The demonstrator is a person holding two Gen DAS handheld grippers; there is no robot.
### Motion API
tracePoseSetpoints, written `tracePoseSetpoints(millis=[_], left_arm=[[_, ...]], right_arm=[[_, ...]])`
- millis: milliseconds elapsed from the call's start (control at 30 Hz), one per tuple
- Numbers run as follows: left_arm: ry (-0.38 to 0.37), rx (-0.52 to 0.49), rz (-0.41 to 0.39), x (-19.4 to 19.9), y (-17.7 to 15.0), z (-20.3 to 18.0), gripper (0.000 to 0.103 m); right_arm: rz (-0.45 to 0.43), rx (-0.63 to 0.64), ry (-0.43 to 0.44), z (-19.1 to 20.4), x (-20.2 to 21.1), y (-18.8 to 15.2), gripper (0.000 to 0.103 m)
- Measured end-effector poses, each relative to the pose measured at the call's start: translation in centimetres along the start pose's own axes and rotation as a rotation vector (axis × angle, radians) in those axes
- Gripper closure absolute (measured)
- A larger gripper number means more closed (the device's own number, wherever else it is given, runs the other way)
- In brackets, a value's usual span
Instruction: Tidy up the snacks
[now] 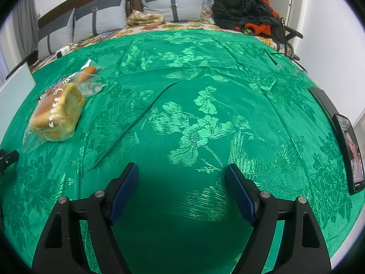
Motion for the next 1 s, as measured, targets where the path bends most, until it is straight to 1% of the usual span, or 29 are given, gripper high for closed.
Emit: tracePoseSetpoints(millis=[867,933,1000], left_arm=[[0.004,-0.002,0.002,0.07,0.02,-0.02,0.0],[0.0,-0.016,0.014,-0.02,0.17,-0.06,0.0],[-0.024,-0.052,0.067,-0.37,0.85,-0.02,0.0]], right_arm=[[0.001,0.0,0.001,-0.06,0.08,0.03,0.02],[0.002,0.0,0.001,-0.06,0.09,0.03,0.02],[0.002,0.0,0.002,-0.08,0.1,0.03,0.02]])
Point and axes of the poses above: each gripper's, at about its wrist camera, not at the fingertips, and x roughly against the way its jaws point, z to its left, y to its top, the point moved 2 cm from there along -x, roughly the way its jaws point
